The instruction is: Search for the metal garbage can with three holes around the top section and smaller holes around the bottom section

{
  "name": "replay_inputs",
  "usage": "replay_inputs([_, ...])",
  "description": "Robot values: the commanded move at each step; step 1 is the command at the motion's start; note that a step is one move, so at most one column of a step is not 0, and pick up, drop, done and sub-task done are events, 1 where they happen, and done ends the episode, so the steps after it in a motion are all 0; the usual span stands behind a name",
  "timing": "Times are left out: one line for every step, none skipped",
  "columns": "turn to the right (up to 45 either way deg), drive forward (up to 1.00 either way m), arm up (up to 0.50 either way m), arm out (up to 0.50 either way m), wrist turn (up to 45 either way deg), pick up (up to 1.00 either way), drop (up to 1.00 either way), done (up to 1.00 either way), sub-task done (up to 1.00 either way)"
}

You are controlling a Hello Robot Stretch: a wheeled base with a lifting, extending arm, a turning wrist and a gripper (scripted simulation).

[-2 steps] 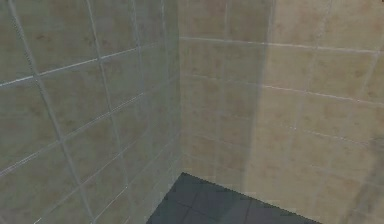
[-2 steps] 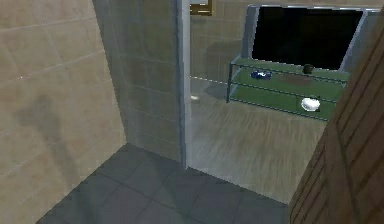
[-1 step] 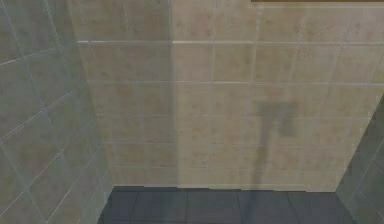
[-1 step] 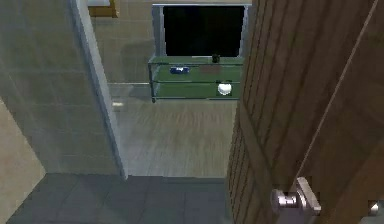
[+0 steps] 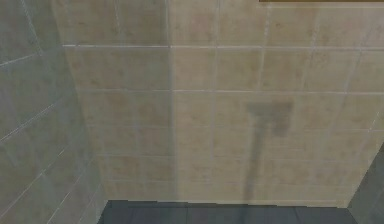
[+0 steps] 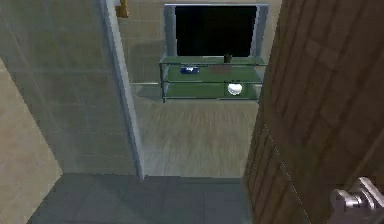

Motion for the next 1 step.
replay_inputs([45.0,0.00,0.00,0.00,0.0,0.00,0.00,0.00,0.00])
